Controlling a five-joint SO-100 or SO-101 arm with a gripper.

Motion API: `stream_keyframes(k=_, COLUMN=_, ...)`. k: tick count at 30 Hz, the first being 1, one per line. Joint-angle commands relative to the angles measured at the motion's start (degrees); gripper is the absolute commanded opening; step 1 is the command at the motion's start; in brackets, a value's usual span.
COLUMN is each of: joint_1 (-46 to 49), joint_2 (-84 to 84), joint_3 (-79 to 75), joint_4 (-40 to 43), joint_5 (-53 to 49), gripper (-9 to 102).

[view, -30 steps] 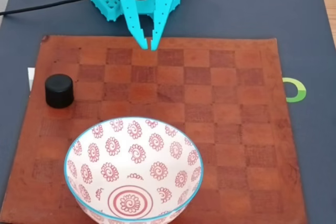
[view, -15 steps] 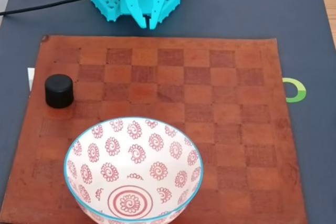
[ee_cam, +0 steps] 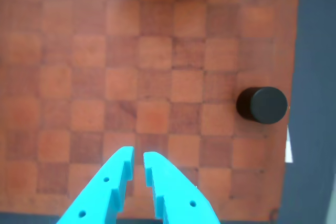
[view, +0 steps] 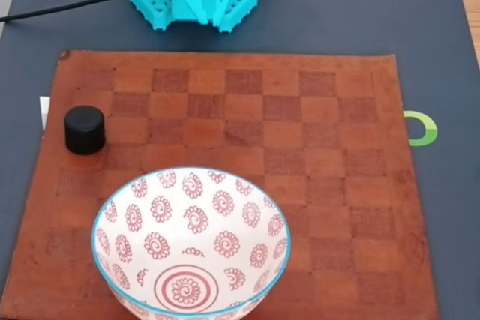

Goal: Grasp a black cylinder and put it in a bowl.

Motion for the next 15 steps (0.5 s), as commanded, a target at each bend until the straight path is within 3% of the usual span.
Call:
stream_keyframes(k=1, joint_1=0.18, joint_2=-7.38, joint_3=-7.38, joint_4=0.09, joint_5=-2.55, gripper=0)
stream_keyframes(k=7, joint_1=4.22, joint_2=-23.2, joint_3=-16.35, joint_4=0.18, joint_5=-10.99, gripper=2)
stream_keyframes(k=15, joint_1=13.8, joint_2=-34.19, joint_3=-21.09, joint_4=0.26, joint_5=-21.62, gripper=18)
